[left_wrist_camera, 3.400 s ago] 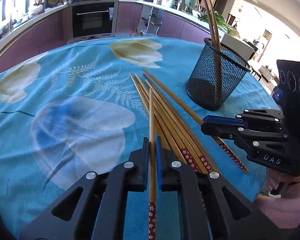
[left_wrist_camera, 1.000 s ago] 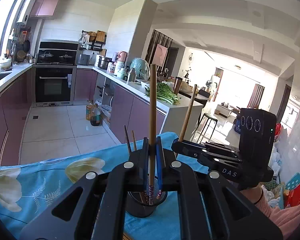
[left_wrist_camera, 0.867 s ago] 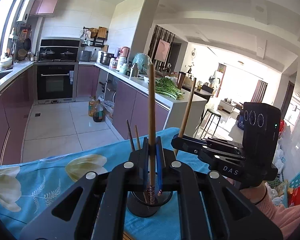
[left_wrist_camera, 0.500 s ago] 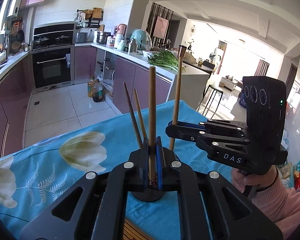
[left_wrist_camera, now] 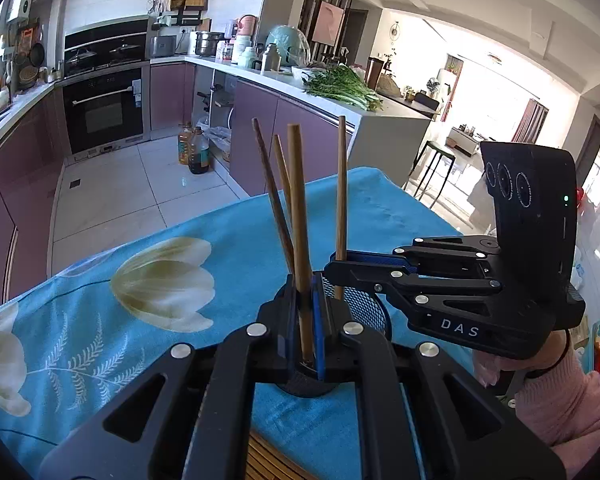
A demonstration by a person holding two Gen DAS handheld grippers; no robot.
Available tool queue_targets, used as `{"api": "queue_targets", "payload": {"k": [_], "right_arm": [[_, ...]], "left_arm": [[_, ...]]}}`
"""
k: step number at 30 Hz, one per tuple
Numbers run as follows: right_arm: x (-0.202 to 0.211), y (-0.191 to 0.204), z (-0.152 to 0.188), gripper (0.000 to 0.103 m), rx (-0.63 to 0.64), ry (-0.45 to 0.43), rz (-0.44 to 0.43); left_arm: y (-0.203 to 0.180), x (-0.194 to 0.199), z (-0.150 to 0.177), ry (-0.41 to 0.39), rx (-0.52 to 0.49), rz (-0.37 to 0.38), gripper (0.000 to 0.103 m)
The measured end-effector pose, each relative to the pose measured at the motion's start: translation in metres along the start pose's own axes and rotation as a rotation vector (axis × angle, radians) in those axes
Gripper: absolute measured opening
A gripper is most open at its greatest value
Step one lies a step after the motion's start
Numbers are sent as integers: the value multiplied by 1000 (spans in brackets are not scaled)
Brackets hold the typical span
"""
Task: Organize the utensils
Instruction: 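Lower both chopsticks into the mesh cup and open both grippers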
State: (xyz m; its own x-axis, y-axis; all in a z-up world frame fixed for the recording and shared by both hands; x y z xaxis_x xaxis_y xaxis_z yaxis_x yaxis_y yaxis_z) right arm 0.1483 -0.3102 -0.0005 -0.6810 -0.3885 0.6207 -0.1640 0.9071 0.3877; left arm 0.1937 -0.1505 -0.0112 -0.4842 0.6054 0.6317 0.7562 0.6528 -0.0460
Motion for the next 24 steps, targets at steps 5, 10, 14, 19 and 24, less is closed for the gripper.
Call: {"api": "queue_targets", "payload": {"k": [5,10,14,19,24], "right_arm": [[-1,2,2,10,-13,-16,12],[6,6,6,20,-8,-40,5],[20,16,8,27,18,-71,-23],[46,42,21,38,96,-119,-88],[62,68,49,42,188,-102,-169]], "left_arm": [[6,-2,4,7,29,-20,17],[7,14,15,-28,38,-73,18],[8,41,28,-80,45,-129,22],[5,80,49,-148,37,-192,30],[1,95,79,-131,13,-220,35]]}}
Point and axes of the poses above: each gripper's, at about its wrist camera, not at the fingertips, and x roughly against the way its jaws point, y to its left, z to its underside, the point moved 2 cm from there along -x, roughly the way its jaws point, and after that the axes turned 12 degrees about -x, right-handed, at the moved point
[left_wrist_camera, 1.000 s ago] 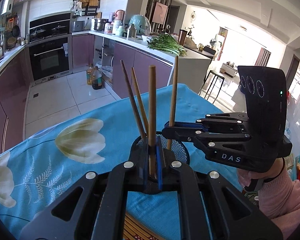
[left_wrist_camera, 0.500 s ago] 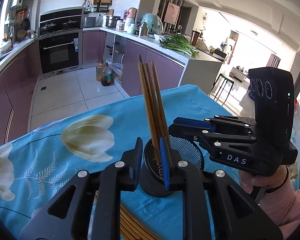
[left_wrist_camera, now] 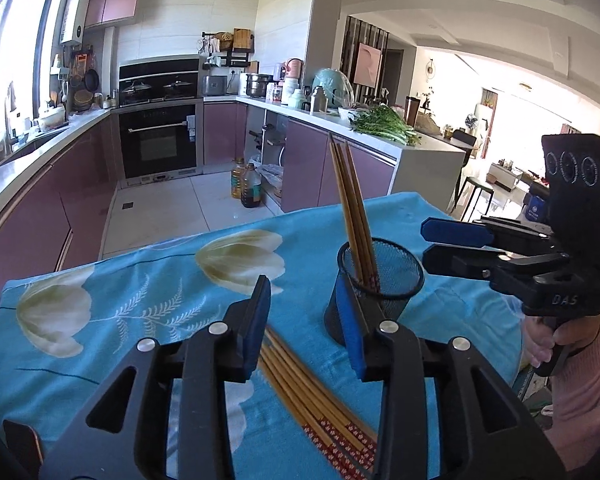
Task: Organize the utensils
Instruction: 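Lower both chopsticks into the mesh cup and open both grippers, then move both grippers back over the remaining chopsticks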
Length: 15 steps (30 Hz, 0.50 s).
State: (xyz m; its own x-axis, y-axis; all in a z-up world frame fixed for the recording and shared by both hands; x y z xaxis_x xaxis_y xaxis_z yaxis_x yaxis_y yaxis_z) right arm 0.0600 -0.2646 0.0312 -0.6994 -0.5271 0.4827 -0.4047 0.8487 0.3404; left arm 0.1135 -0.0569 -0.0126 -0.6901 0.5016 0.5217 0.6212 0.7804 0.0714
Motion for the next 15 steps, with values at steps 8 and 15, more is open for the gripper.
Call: {"api": "queue_targets", "payload": {"k": [8,15], "right_arm": [[-40,12,55,42,-5,204,-12],[-72,1,82,41,-59,312,34]], "left_arm": [[-6,-16,59,139,24,22,38],[-9,-40,97,260,53,17,38]]}}
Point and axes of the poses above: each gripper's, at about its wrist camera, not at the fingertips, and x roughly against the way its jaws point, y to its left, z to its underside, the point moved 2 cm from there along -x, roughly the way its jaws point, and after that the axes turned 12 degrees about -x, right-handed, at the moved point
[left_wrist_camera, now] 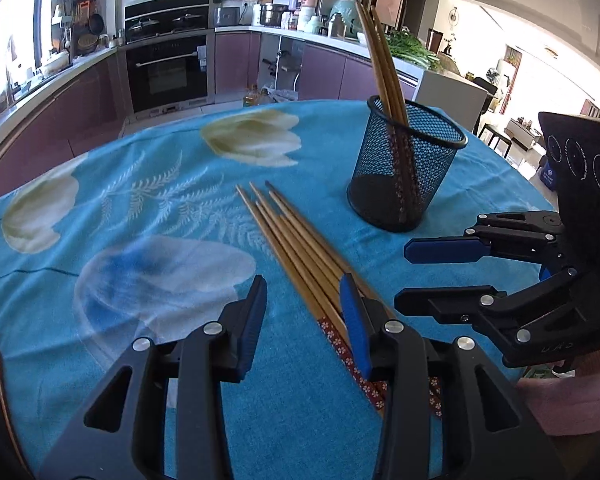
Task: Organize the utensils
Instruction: 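Move both grippers back over the remaining chopsticks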
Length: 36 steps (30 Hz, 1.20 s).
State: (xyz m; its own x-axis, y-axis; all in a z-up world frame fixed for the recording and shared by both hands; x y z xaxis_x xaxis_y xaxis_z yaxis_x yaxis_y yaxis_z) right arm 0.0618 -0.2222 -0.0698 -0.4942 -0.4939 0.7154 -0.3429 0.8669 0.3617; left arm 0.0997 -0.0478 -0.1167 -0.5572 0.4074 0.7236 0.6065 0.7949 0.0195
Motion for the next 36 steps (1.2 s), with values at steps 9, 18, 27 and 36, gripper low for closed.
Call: {"api": "queue_targets", "payload": {"k": [9,18,27,36], "right_arm": [[-12,0,5,38,-17,25,35],[-16,-4,5,36,-18,36,63],[-16,-6,3,36,-11,40,86],[-18,-7,1,35,-11,42,120]], "left_arm": [[1,-17,-2,41,24,2,38],[2,-27,-3,68,26,-10,38],[6,-29,0,80,34,-14,37],[10,-29,0,95,27,-29,37]]}}
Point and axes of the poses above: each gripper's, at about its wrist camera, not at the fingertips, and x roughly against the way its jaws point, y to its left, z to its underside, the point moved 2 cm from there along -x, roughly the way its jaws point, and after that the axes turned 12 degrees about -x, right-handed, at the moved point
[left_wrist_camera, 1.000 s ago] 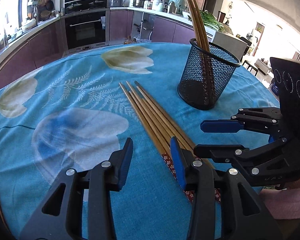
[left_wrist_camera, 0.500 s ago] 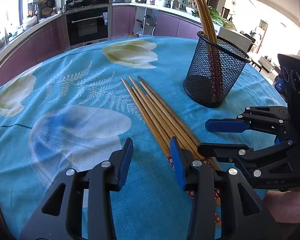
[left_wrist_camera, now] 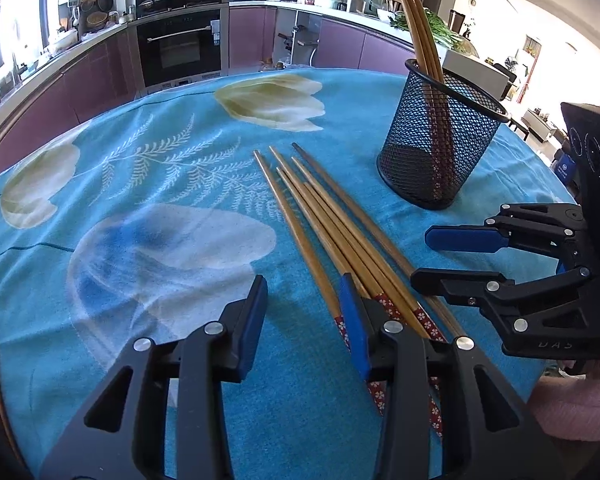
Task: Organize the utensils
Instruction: 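Move both grippers back over the remaining chopsticks, then grasp one chopstick with the left gripper while the right gripper grasps another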
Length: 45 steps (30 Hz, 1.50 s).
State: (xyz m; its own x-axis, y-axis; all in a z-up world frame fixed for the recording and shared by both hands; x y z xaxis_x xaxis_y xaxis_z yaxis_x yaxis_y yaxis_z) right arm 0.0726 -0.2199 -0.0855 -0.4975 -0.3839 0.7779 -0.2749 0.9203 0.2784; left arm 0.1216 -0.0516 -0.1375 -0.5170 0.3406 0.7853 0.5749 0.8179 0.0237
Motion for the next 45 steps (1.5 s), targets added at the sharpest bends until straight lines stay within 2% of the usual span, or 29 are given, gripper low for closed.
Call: {"api": "queue_targets", "payload": {"k": [9,12,17,20,23,29,33,39,45], "right_arm": [[-14,6,-11,29,11,-13,40],[-17,6,-14,27,6,-20,44],[-19,1,-19,18,-35,-22,23],[-18,-4,-19,11,-77,-20,-9],[-16,-11,-18,8,-125,-18,-42],[-5,-19,-16,6,-178,-45,-76],[7,-16,-16,6,-157,-70,-106],[6,-3,-10,6,-89,-25,-122],[-1,-1,-7,6,-70,8,-97]], "left_arm": [[7,-13,-11,16,-1,-5,34],[8,-16,-15,17,-6,-15,25],[10,-18,-16,14,22,-12,14],[11,-17,-15,9,50,-7,12],[13,-14,-13,-2,74,0,9],[17,-4,-6,-32,105,11,8],[13,5,-3,-48,99,33,8],[2,5,5,-27,71,68,8],[-1,1,7,-9,48,87,8]]}}
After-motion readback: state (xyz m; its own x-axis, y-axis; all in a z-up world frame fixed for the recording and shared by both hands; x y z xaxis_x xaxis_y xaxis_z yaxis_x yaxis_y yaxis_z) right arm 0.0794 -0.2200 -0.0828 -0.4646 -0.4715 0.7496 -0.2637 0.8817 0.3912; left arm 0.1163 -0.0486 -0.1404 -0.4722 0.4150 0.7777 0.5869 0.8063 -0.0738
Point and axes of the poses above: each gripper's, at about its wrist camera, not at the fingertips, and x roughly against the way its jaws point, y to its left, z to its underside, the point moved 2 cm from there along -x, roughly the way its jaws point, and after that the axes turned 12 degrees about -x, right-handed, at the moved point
